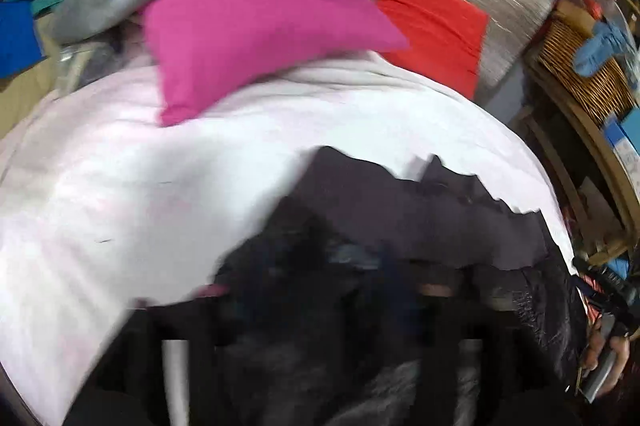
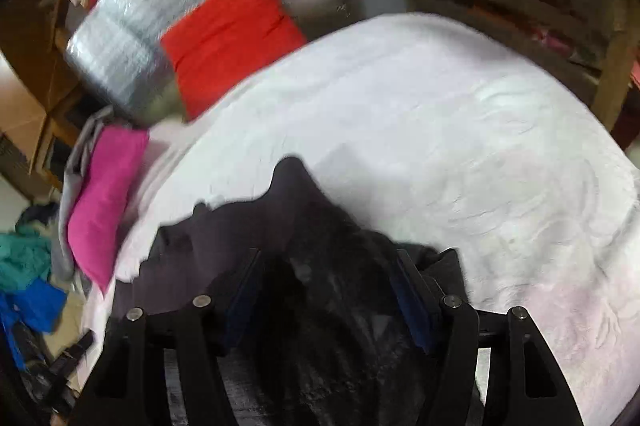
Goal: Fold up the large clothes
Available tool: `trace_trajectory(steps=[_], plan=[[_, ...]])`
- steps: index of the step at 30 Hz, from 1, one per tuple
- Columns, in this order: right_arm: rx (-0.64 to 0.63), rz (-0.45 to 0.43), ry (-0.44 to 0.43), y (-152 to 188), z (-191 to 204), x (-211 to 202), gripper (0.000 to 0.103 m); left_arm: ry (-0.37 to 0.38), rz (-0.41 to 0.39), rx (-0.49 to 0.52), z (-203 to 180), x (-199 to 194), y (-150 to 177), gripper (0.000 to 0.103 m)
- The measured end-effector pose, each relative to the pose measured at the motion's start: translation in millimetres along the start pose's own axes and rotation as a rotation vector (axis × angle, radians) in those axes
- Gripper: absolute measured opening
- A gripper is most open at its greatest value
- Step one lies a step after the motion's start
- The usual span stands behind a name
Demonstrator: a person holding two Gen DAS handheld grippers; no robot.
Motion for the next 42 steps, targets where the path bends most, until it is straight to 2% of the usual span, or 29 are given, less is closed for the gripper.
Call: trace_trajectory(steps=[2,3,4,5,7,9,12,14,16,19,22,27,31,32,33,34,35,36,38,42], plan=[[-0.035,0.001,0.072,4,5,13,0.067,-0.063,0.059,-0.047,22,3,10,0.074],[-0.054,0.007,0.103,7,7,17,0.063,-0.067,0.078,-0.064,30,9,11,0.074],[-0.063,0.006,0.132,9,7,18,0.04,-0.036,0.118,-0.096,39,17,18,0.074],[-0.064,0.001,0.148,10,6,16,0.021,0.001,0.143,-0.113,43,24,21,0.074],[-0.059,-0.025,0.127,8,2,6,0.014,0.071,0.177,-0.141,46,36,27,0.074],[-0.053,-0.071,0.111,5,-2,-6,0.012,0.074,0.186,-0.119,42,45,26,0.073],[-0.034,-0.067,0.116,2,-11,-5,0.011,0.079,0.172,-0.116,36,55,23,0.046],[-0.008,-0.026,0.115,2,-19,11,0.011,0.072,0.154,-0.105,29,61,21,0.041],[0.014,-0.027,0.116,0,-25,14,0.011,0.043,0.135,-0.073,22,66,17,0.035],[0.023,-0.045,0.129,-4,-28,14,0.011,0.007,0.088,-0.029,11,75,9,0.029],[0.021,-0.042,0.158,-2,-34,21,0.011,-0.023,0.067,-0.007,3,83,4,0.028],[0.068,-0.001,0.092,1,-47,13,0.011,0.0,0.069,-0.057,6,76,0,0.029],[0.128,0.035,-0.045,4,-67,-13,0.018,0.048,0.06,-0.085,15,46,-1,0.039],[0.144,0.049,-0.072,4,-72,-19,0.027,0.076,0.042,-0.096,20,36,-1,0.042],[0.166,0.065,-0.113,5,-80,-28,0.035,0.102,0.018,-0.106,25,24,0,0.051],[0.178,0.072,-0.126,7,-84,-33,0.068,0.111,0.006,-0.111,28,18,1,0.064],[0.191,0.07,-0.146,9,-92,-42,0.086,0.117,-0.008,-0.118,33,8,3,0.07],[0.187,0.065,-0.165,10,-97,-47,0.086,0.127,-0.012,-0.121,39,2,6,0.075],[0.193,0.113,-0.203,9,-109,-47,0.086,0.161,0.014,-0.118,47,2,12,0.075],[0.281,0.293,-0.305,14,-135,-22,0.086,0.249,0.172,-0.145,60,29,33,0.075]])
Point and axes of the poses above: each gripper's, at about its wrist camera, not at the fingertips, and x roughly the way its jaws point, z to its left, y to its underside, the point moved 1 cm from there along x, roughly the way its jaws point, and after that the axes turned 13 degrees about x, right-handed, at the moved point
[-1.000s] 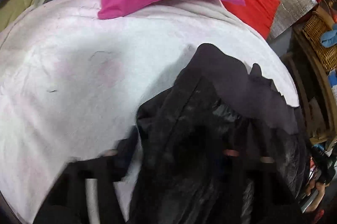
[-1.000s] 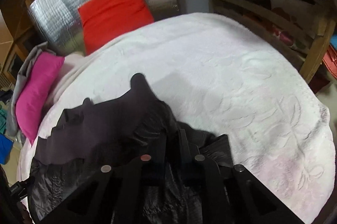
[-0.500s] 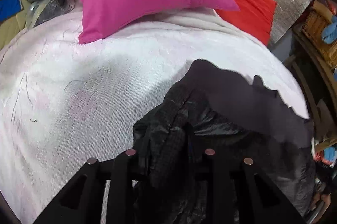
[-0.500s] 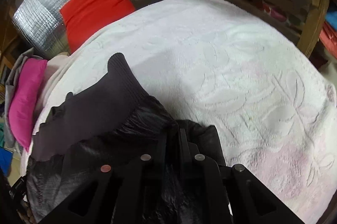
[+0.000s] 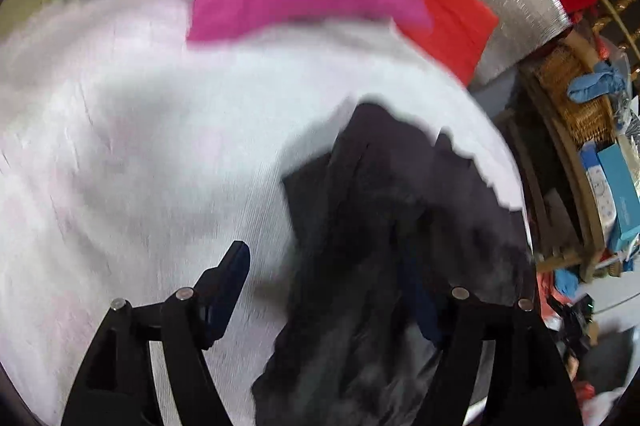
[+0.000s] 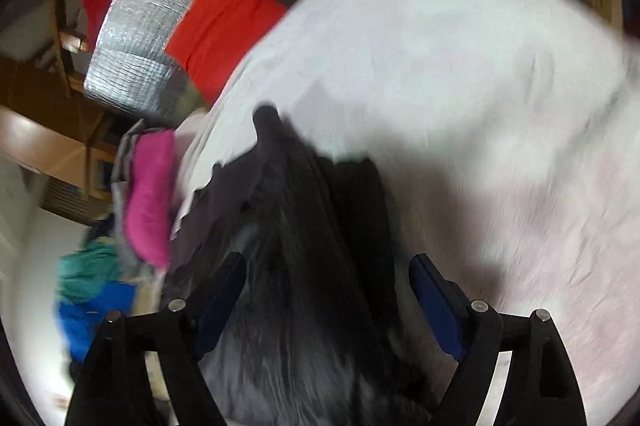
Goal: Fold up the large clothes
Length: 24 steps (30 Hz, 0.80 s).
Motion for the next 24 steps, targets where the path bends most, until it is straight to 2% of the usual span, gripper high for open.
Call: trace_trajectory(steps=[3,7,10,11,13,14,17,18,20,21,22,24], plan=[[0.043,0.1,-0.025,-7,-16,21,0.086,0.064,0.094,-0.027,10,21,3,0.075],[0.057,0.174,-0.151,-12,-18,34,0.086,0.183,0.127,-0.031,12,34,5,0.075],[0.0,0.19,-0.117,-4,-8,46,0.086,0.235,0.14,-0.012,7,43,3,0.075],[-0.03,0.182,-0.106,-2,-2,48,0.086,0.268,0.143,-0.011,4,45,3,0.075],[-0.051,0.19,-0.14,3,7,53,0.086,0.365,0.159,-0.013,-7,51,3,0.075],[-0.049,0.206,-0.154,7,11,56,0.086,0.355,0.157,-0.002,-12,53,2,0.075],[-0.135,0.155,-0.049,21,28,66,0.083,0.322,0.157,0.004,-22,60,-1,0.075],[-0.148,0.133,-0.03,25,33,67,0.079,0.323,0.153,-0.005,-23,61,-3,0.075],[-0.158,0.105,-0.01,29,38,66,0.054,0.334,0.125,-0.02,-27,61,-7,0.075],[-0.173,0.08,-0.009,32,43,62,0.05,0.335,0.109,-0.016,-31,59,-8,0.073],[-0.185,0.065,-0.002,32,48,59,0.039,0.338,0.087,-0.007,-36,57,-11,0.066],[-0.209,0.014,0.003,36,59,50,0.032,0.346,0.043,0.009,-44,50,-18,0.057]])
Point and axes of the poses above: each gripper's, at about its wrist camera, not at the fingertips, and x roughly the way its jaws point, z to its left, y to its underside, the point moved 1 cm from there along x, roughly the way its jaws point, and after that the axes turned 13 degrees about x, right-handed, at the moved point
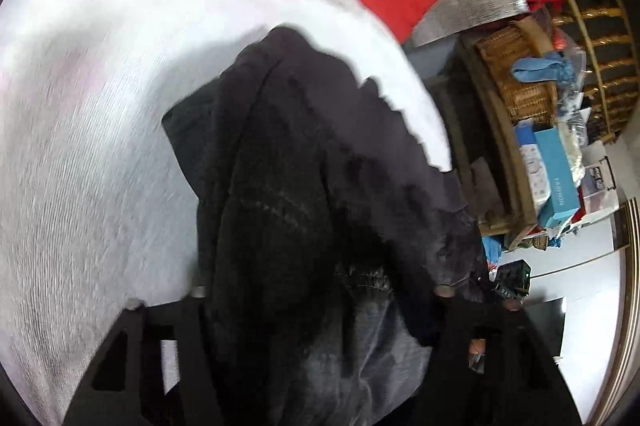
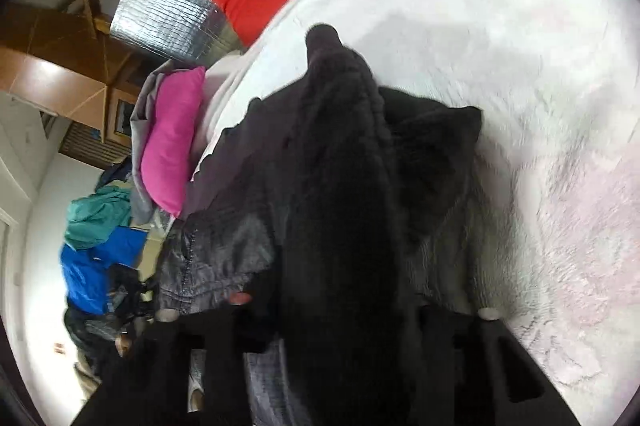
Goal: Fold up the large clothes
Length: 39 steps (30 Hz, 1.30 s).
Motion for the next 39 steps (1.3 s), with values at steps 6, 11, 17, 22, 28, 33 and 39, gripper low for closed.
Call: trace_trajectory(steps=[6,11,17,22,28,33,39], plan=[[-0.009,-0.067,0.001,-6,3,-8,0.031,-0.083,-0.048,0.04,-17,4,-10,0.054],[0.102,-0.009,0.004,-15,-24,2,0.042,-0.164,0.024,-0.07,8,15,-4,0.056],[0.141,-0.04,0.058,-12,-27,-17,0.065,-0.255,-0.008,-0.103,5,-8,8,0.06],[0.126,-0.247,0.086,1,-28,-79,0.068,-0.381,-0.181,-0.089,-9,-68,31,0.062],[0.033,-0.285,-0.063,62,-8,-120,0.069,-0.495,-0.323,0.045,-66,-100,92,0.07],[0.023,-0.145,-0.1,123,3,-90,0.07,-0.47,-0.279,0.044,-79,-85,136,0.071],[0.21,-0.052,-0.048,130,-20,-45,0.07,-0.36,-0.196,-0.139,-49,-60,145,0.071]])
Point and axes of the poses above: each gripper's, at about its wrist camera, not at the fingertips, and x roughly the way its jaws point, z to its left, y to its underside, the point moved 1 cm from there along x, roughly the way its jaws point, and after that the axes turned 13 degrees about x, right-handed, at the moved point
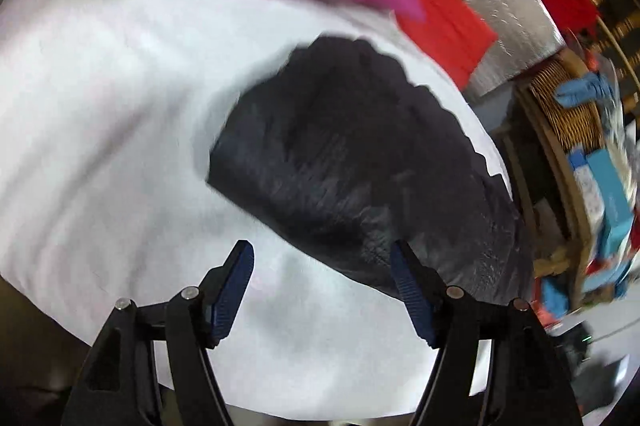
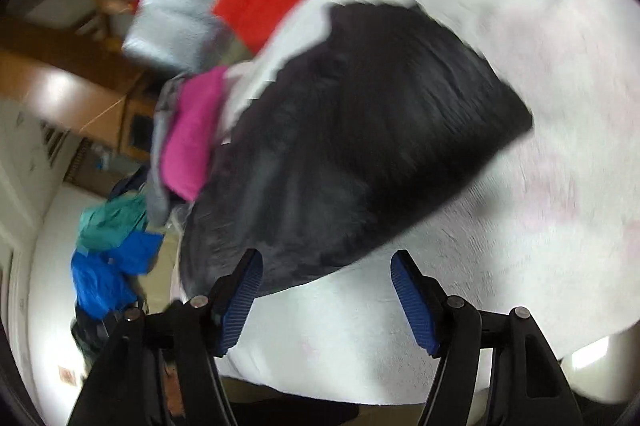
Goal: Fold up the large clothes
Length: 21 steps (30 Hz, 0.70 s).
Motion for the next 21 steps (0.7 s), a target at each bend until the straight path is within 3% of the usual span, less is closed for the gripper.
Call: trace_trajectory(steps=[2,7,10,12,14,15,17,19,21], plan=[[0.086,-0.018,-0.005,-8,-11,6,0.07,0.023,0.001,-0.082,10,9,1,0.071],[0.262,-0.08,-0.041,-28,-34,21,0.07,0.048,-0.011,-0.146,11,24,-1,0.071],[0.216,-0.122,-0.053,-31,-24,24,0.07,0.073,-0.036,-0.191,14,33,-4,0.071],[0.142,-0.184,-0.031,-27,-10,20,0.055,0.084,-0.058,-0.189,14,34,-9,0.071],[0.055,-0.24,-0.021,-21,5,13,0.039,0.083,-0.105,-0.151,5,28,-12,0.066],[0.019,-0.265,-0.017,-20,12,8,0.037,0.059,-0.126,-0.097,-2,25,-13,0.06],[-0.036,-0.304,-0.002,-19,21,1,0.035,0.025,-0.146,-0.012,-15,24,-16,0.058],[-0.003,-0.273,0.049,-27,13,11,0.035,-0.025,-0.101,0.037,-20,34,-15,0.058],[0.06,-0.221,0.049,-34,-2,17,0.035,-0.019,-0.061,-0.008,-10,44,-12,0.058]])
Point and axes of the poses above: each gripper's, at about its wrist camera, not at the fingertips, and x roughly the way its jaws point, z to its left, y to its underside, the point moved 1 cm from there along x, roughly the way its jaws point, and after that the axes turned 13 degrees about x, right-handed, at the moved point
